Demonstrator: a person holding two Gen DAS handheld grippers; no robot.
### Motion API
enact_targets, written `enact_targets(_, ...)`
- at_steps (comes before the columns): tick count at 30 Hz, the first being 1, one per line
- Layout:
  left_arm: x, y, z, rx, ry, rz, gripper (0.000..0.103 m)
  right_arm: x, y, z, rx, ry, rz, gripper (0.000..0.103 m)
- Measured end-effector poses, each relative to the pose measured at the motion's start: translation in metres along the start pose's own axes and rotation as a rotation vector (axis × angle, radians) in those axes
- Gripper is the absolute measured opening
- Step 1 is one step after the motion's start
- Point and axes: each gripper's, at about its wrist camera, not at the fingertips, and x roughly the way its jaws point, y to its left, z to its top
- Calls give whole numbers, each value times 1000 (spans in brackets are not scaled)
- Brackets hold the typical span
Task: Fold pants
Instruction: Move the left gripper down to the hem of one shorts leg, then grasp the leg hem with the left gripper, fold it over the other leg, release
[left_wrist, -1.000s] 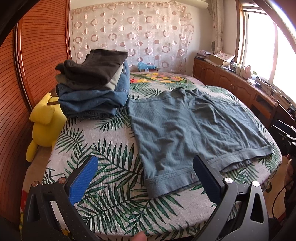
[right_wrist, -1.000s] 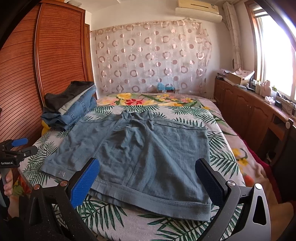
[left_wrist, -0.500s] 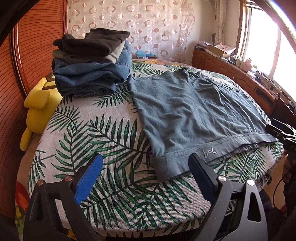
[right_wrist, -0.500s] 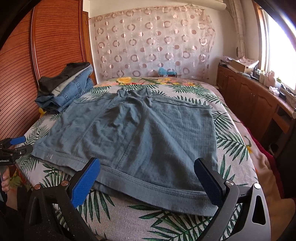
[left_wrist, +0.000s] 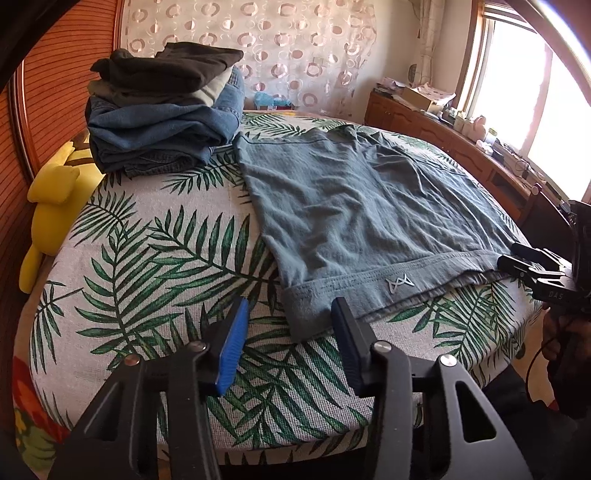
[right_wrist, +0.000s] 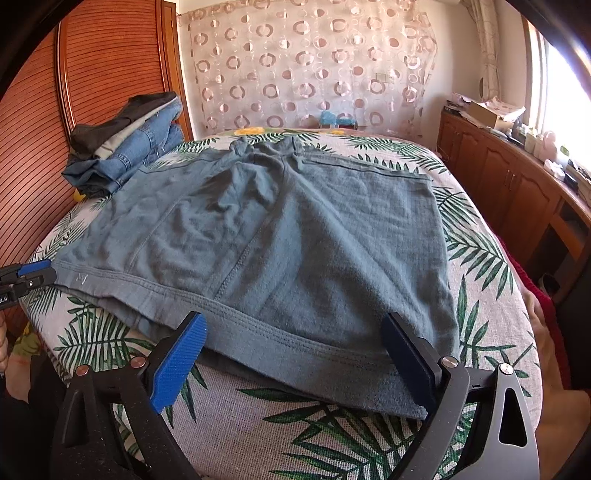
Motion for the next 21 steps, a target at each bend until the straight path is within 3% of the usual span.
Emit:
enact_targets(2, 1, -2, 0, 8, -2, 2, 43, -1, -3, -5, -5, 1, -1, 95)
enact_targets(9, -2, -8, 4, 26, -14, -48, 11, -13, -8, -10, 2, -9, -8, 95)
enact_targets(21, -20, -46, 48, 120, -83, -118, 6, -50, 1, 3, -33, -93, -4, 94)
